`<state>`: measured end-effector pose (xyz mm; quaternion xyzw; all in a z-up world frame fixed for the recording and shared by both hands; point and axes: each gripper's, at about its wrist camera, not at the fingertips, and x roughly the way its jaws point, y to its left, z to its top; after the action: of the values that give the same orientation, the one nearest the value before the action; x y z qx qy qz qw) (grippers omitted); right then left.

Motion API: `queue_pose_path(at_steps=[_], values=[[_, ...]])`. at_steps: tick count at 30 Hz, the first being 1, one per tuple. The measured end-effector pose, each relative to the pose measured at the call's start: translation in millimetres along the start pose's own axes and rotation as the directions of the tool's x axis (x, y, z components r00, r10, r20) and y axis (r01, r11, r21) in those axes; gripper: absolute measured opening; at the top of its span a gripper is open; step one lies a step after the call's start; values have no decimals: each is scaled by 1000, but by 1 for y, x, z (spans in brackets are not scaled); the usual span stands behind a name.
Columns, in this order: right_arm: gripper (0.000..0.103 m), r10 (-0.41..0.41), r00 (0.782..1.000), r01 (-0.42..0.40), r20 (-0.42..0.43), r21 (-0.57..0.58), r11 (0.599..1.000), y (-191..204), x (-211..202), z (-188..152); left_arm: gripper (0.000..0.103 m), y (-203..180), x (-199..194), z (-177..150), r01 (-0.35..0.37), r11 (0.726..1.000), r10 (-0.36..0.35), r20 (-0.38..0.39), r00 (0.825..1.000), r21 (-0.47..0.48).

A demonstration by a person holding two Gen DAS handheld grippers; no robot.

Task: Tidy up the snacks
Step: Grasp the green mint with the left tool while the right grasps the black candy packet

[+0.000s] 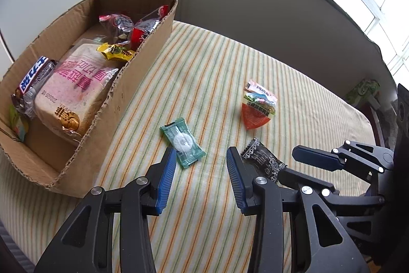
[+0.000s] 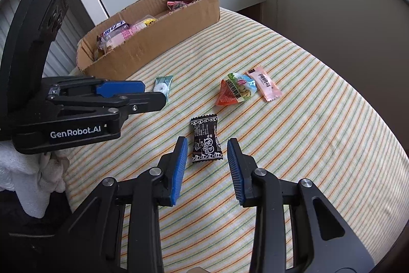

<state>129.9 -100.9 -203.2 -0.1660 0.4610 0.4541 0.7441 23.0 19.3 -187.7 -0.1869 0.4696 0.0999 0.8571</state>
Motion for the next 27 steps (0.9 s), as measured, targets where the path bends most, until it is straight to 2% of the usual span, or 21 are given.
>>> queue_pose_path(at_steps=[8, 17, 19, 22, 23, 27], values=[[34, 9, 1000, -9, 2, -8, 1000, -2, 14, 0, 39, 1, 16, 6, -56, 997, 57, 13, 998, -47], [34, -26, 1000, 25, -2, -48, 999, 1, 24, 3, 39, -7, 29, 1, -88, 996, 88, 30, 996, 6], [34, -39, 999, 38, -4, -62, 997, 3, 25, 4, 35, -10, 29, -1, -98, 995, 97, 35, 995, 18], [33, -47, 999, 46, -10, -81, 996, 7, 27, 4, 23, -10, 28, -3, -102, 994, 101, 42, 994, 27], [30, -55, 998, 54, -10, -88, 995, 8, 27, 4, 21, -7, 28, -2, -102, 994, 100, 44, 994, 29], [28, -59, 998, 57, -12, -91, 994, 8, 27, 5, 21, -6, 28, -3, -96, 995, 94, 48, 994, 37]])
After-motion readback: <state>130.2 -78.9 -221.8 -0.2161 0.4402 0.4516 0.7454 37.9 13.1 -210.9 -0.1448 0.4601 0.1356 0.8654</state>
